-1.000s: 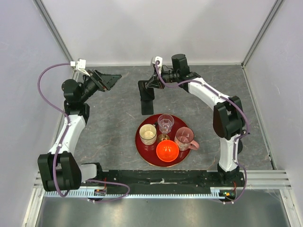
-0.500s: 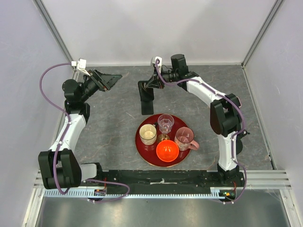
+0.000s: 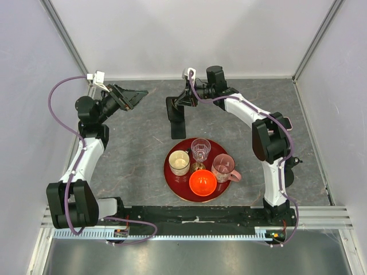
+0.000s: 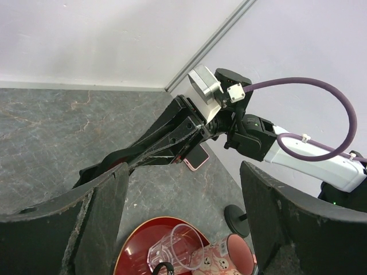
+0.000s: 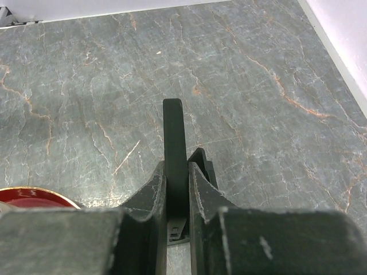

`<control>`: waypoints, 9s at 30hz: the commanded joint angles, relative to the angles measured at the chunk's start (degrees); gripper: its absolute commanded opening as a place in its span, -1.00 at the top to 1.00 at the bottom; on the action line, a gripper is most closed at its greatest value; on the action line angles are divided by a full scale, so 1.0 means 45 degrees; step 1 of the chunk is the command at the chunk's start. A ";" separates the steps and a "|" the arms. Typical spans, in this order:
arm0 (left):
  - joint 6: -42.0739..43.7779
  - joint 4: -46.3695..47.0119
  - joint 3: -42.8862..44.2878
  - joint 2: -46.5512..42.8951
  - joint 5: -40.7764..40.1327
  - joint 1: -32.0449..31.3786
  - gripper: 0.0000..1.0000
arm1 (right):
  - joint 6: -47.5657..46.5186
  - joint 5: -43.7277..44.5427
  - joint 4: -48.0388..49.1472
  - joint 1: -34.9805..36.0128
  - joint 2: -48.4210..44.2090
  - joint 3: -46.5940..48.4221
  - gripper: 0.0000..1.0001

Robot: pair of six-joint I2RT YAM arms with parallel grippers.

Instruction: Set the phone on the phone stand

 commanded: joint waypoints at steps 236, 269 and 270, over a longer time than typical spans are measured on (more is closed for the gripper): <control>-0.2066 0.1239 0.0730 0.1259 0.2157 -0.2995 -0.69 | 1.0865 1.9032 -0.3379 0.2082 -1.0371 -0.8471 -0.47; -0.2008 0.1220 0.0750 0.1493 0.2216 -0.3073 -0.69 | 0.7625 1.9891 -0.1385 0.2551 -0.8417 -0.7866 0.81; -0.2008 0.1220 0.0750 0.1512 0.2216 -0.3074 -0.69 | 0.7526 1.9970 -0.1405 0.2532 -0.8437 -0.7943 0.98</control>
